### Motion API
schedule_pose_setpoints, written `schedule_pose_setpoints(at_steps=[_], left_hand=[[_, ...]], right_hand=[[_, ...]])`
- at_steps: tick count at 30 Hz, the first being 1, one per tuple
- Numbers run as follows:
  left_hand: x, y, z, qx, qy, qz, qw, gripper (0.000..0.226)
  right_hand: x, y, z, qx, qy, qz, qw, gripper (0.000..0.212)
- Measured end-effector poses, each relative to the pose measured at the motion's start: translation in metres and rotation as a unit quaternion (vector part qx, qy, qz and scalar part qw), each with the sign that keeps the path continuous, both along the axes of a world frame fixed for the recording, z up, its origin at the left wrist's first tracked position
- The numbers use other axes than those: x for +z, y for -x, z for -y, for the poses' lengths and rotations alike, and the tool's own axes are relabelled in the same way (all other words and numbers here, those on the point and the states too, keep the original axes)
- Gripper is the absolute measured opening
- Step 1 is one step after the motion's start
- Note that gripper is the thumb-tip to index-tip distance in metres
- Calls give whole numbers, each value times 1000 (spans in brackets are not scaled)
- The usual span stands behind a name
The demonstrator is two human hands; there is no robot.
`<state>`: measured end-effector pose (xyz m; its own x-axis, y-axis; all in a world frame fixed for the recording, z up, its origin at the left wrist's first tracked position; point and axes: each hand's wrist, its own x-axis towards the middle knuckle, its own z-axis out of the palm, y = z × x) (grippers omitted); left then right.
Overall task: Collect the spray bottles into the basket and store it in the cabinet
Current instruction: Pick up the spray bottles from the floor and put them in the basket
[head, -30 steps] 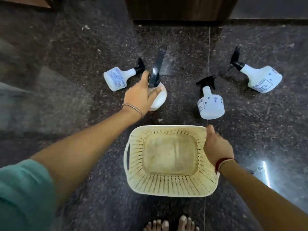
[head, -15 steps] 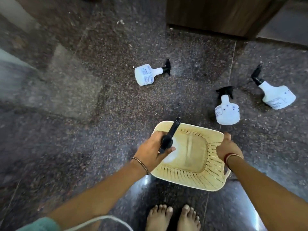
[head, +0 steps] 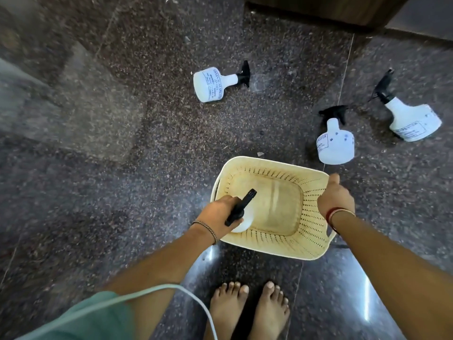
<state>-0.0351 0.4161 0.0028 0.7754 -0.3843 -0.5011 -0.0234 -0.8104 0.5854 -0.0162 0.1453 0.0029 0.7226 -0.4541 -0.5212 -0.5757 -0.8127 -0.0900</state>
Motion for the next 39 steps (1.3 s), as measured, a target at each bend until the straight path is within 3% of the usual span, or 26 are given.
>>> schedule_pose_setpoints(at_steps=[9, 13, 17, 21, 26, 29, 32, 36, 39], left_hand=[[-11, 15, 11, -4, -64, 5, 998, 34], [-1, 4, 9, -11, -69, -15, 997, 44], [24, -4, 0, -38, -118, 79, 989, 37], [47, -17, 3, 47, -36, 200, 978, 26], [40, -26, 53, 18, -51, 185, 981, 64], [28, -37, 80, -51, -71, 206, 975, 69], [21, -48, 93, -57, -36, 225, 972, 68], [19, -45, 99, -41, 37, 208, 977, 59], [19, -44, 99, -26, 35, 184, 982, 57]], right_hand=[[-6, 7, 0, 1, -1, 42, 999, 29], [-4, 5, 2, -18, -47, 28, 998, 32], [10, 1, 9, -99, -100, 94, 985, 42], [20, -23, 32, -140, -85, 175, 971, 42], [7, -77, 65, -92, -46, 114, 988, 72], [-14, -105, 76, -106, -56, 51, 992, 101], [-42, -126, 80, -157, -109, 22, 981, 119], [-73, -135, 78, -187, -118, 34, 975, 123], [-80, -128, 78, -218, -128, 75, 965, 106]])
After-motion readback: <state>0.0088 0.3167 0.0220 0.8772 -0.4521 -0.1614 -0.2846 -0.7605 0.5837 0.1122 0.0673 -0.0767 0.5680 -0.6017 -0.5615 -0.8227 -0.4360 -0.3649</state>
